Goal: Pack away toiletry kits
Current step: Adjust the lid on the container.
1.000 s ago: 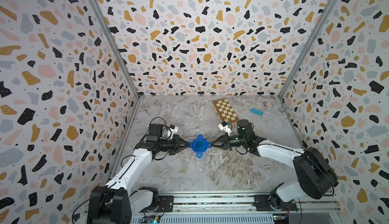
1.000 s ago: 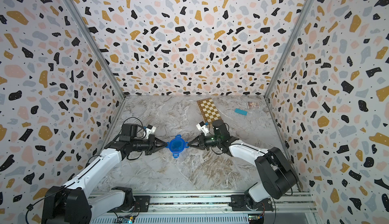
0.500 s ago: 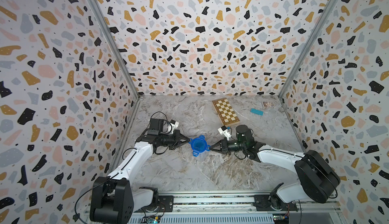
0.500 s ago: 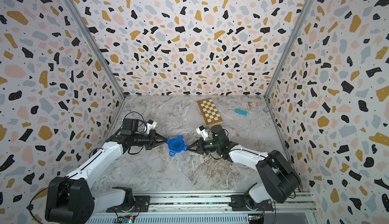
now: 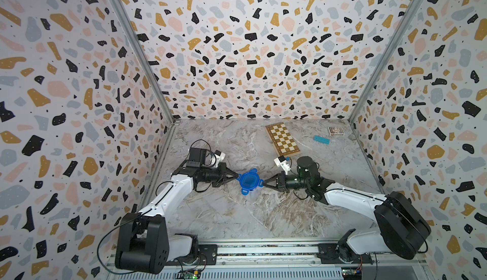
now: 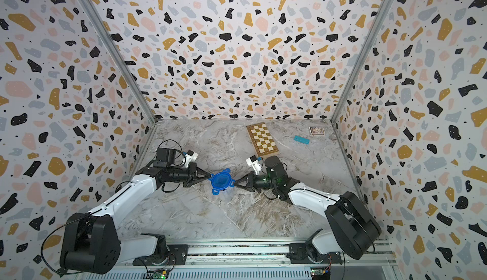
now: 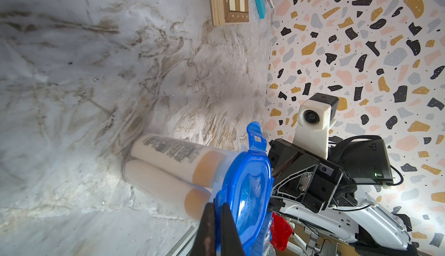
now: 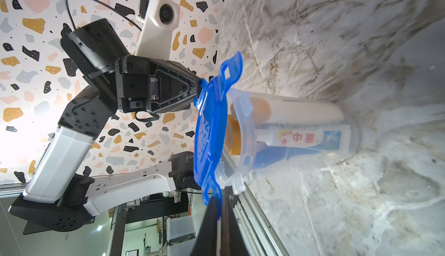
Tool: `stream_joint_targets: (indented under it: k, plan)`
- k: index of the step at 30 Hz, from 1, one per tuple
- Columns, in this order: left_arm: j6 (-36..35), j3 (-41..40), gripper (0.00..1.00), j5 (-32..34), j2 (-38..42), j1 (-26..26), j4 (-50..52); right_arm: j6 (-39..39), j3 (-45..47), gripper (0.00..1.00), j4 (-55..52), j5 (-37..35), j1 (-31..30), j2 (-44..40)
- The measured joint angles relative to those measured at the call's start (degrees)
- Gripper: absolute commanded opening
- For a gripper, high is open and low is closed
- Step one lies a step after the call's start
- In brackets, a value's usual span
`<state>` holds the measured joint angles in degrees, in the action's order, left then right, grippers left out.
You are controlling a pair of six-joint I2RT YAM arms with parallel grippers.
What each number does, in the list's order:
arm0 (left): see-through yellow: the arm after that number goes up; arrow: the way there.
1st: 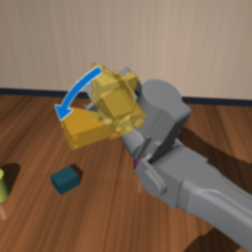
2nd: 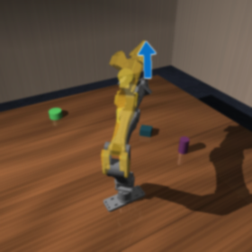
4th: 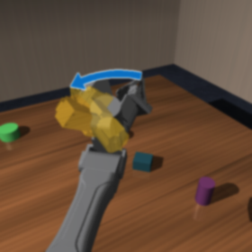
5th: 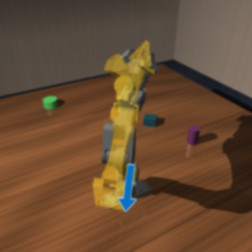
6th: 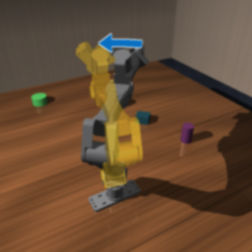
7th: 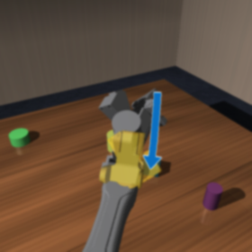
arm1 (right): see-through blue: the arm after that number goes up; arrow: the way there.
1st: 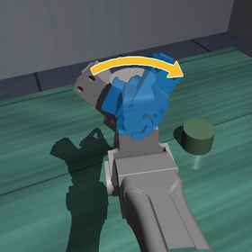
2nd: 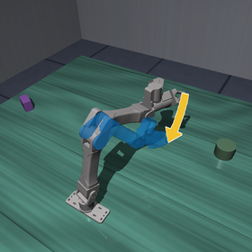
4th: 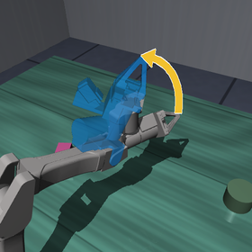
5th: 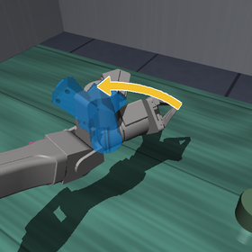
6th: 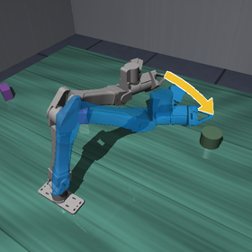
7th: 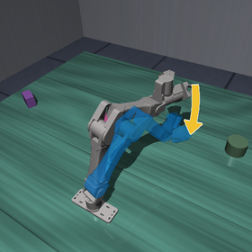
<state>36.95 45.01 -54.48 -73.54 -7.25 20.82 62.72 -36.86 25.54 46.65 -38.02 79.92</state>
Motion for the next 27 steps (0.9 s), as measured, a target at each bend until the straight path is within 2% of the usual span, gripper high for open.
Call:
stream_joint_targets:
  k: [27]
  plan:
    - [-0.2, 0.0, 0.05, -0.5, -0.5, -0.1, -0.5, -0.1, 2.3, 0.03, 0.6, 0.0, -0.4, 0.0]
